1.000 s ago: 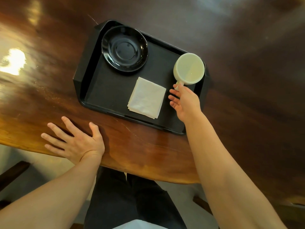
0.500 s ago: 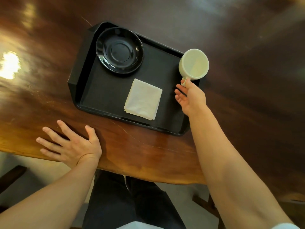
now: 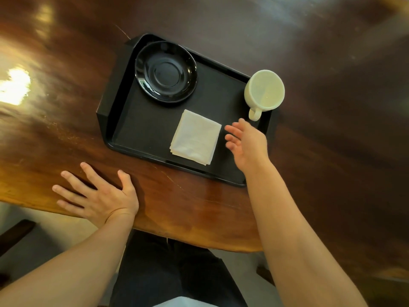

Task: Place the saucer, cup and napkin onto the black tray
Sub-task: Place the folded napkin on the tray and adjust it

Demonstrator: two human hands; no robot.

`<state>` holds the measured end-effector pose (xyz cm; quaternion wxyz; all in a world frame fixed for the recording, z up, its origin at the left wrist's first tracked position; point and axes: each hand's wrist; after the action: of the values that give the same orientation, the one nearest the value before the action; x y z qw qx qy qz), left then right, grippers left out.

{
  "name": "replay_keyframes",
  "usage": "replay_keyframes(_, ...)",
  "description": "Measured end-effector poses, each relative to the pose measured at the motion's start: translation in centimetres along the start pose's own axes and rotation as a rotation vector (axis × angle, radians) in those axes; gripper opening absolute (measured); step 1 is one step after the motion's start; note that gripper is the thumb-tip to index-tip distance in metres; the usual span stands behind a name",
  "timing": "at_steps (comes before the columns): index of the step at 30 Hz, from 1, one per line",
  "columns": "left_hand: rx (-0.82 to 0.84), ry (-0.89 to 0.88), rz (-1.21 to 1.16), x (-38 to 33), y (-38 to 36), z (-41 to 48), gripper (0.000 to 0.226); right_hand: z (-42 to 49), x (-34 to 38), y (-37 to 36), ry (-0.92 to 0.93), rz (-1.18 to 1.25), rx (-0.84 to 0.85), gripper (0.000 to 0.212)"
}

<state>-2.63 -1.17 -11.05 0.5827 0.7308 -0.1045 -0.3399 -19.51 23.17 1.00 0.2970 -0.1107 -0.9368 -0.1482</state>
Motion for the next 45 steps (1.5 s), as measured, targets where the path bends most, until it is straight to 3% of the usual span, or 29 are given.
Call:
replay_keyframes(5,0.013,0.015,0.028,-0.3,0.1,0.0,0.084,-2.1,0.0,-6.6,-0.024,-0.079,0.375,0.035)
replay_keyframes(8,0.028,0.027,0.040,-0.4,0.2,0.0,0.085,-2.7,0.2,-10.1,-0.066,-0.013,0.504,0.045)
replay_keyframes(17,0.037,0.035,0.045,-0.5,0.3,-0.1,0.085,-0.8,0.8,-14.4,-0.107,0.188,0.443,0.036)
replay_keyframes(29,0.042,0.036,0.055,-0.6,0.3,0.2,0.086,0.3,2.3,-15.8,-0.078,0.071,0.392,0.032)
replay_keyframes(33,0.048,0.040,0.050,-0.5,0.3,0.1,0.086,0.2,2.6,-13.7,0.056,-0.284,0.389,0.022)
replay_keyframes(37,0.053,0.037,0.033,-0.6,0.5,0.0,0.086,0.4,2.0,-8.8,0.571,-0.961,0.102,0.020)
replay_keyframes(40,0.054,0.027,0.025,-0.6,0.7,0.0,0.086,1.3,0.5,-4.8,0.605,-1.311,0.050,0.032)
replay_keyframes(45,0.058,0.027,0.029,-0.7,0.8,0.0,0.086,2.5,-1.9,-2.3,0.618,-1.254,-0.043,0.032)
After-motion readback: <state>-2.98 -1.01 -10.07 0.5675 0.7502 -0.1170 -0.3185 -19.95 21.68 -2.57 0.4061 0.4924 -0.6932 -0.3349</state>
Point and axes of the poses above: each hand's wrist, its own z-axis towards the middle knuckle, its own y-axis out of the back of the hand, x = y × z, and after that the axes turned 14 degrees about -z, right-handed
